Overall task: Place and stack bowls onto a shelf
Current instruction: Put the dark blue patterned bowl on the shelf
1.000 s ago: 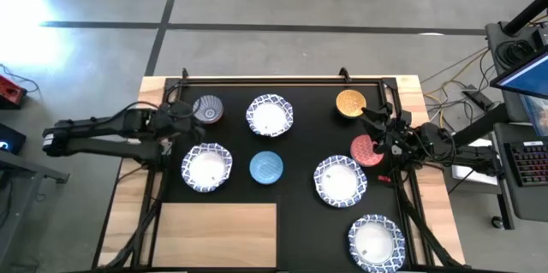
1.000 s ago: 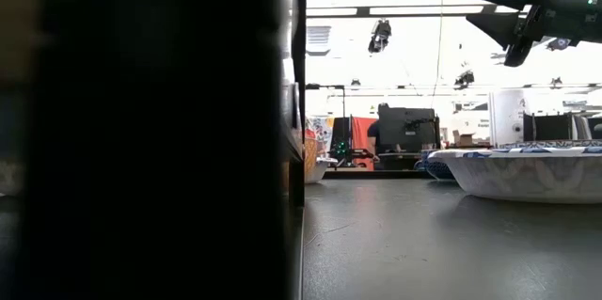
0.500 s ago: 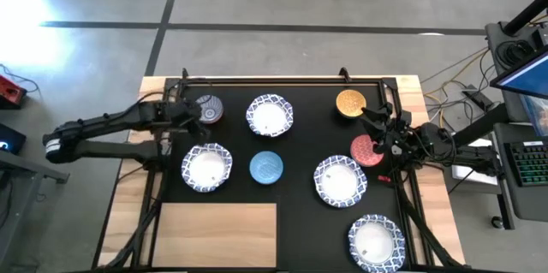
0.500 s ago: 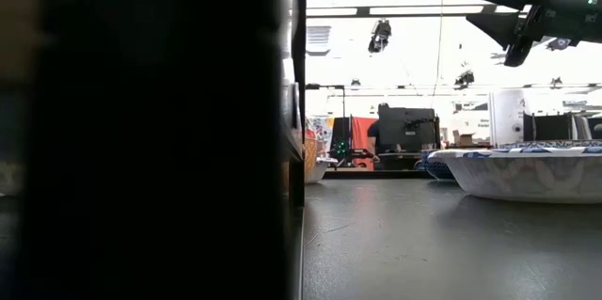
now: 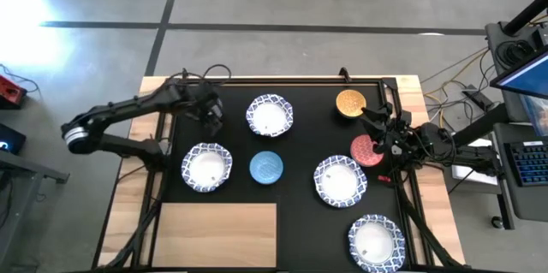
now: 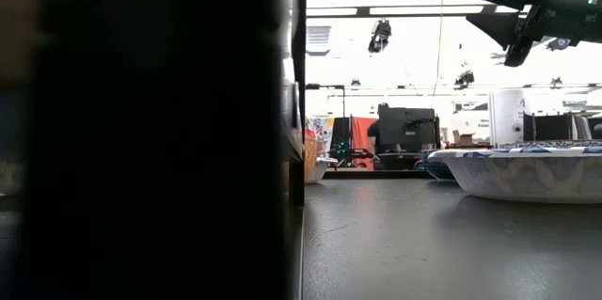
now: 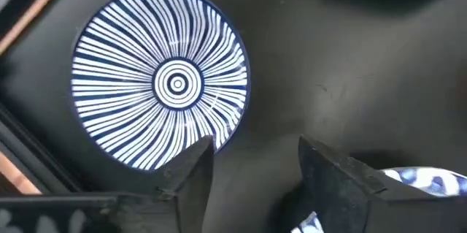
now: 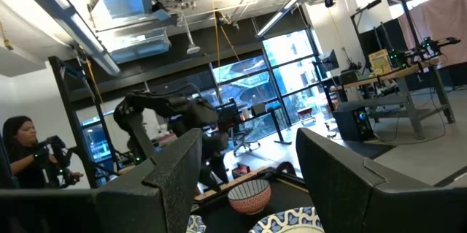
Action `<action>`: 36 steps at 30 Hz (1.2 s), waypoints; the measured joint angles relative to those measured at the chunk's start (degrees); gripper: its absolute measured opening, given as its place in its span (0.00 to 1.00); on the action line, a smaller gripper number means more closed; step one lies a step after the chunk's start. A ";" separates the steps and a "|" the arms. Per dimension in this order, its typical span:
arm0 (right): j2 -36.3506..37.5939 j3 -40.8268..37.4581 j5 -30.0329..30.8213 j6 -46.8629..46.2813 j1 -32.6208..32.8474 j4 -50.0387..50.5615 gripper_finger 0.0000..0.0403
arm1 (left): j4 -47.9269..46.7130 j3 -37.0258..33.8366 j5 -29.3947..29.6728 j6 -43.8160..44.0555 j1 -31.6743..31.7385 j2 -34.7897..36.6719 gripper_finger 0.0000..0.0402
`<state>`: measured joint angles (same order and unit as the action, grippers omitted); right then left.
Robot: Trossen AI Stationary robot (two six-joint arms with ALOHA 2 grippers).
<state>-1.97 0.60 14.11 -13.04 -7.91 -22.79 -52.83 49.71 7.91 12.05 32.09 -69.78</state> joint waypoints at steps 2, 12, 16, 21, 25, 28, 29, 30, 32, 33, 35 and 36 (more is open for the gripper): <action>0.01 0.01 0.00 0.01 -0.02 -0.01 0.53 | 0.98 0.03 0.00 -0.14 0.23 -1.69 0.52; -0.01 -0.01 0.00 0.00 -0.01 0.00 0.53 | 3.27 0.13 2.52 -4.60 0.77 -8.52 0.58; -0.01 0.01 0.00 0.00 0.01 0.00 0.53 | 5.70 0.07 2.92 -6.34 1.23 -11.22 0.54; 0.00 0.00 0.00 0.00 0.00 -0.02 0.53 | 7.20 0.04 3.11 -7.11 1.84 -14.89 0.47; 0.01 -0.02 0.00 0.00 -0.02 0.00 0.53 | 7.24 0.00 3.20 -7.10 2.33 -17.21 0.38; 0.01 0.01 0.00 0.00 -0.01 0.00 0.53 | 7.43 0.00 3.46 -7.10 2.43 -18.00 0.28; 0.00 0.00 0.00 0.00 -0.01 0.00 0.53 | 7.55 0.00 3.53 -7.07 2.43 -18.05 0.23; 0.00 0.01 0.00 0.00 0.00 -0.02 0.53 | 7.67 0.00 3.48 -7.07 2.43 -18.05 0.19; -0.01 0.01 0.00 0.00 -0.02 0.00 0.53 | 7.77 0.00 3.47 -7.09 2.43 -17.78 0.09; 0.00 -0.02 0.00 0.00 0.00 -0.02 0.53 | 7.92 -0.02 3.40 -7.24 2.43 -17.51 0.05; 0.01 0.01 0.00 0.00 -0.02 0.00 0.53 | 7.32 -0.02 3.31 -6.89 2.45 -17.04 0.03; -0.01 0.00 0.00 0.00 -0.01 -0.02 0.53 | 7.43 -0.02 3.37 -6.82 2.45 -16.89 0.03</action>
<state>-1.98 0.59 14.11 -13.04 -7.92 -22.81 -45.39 49.69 11.29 5.23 34.54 -86.67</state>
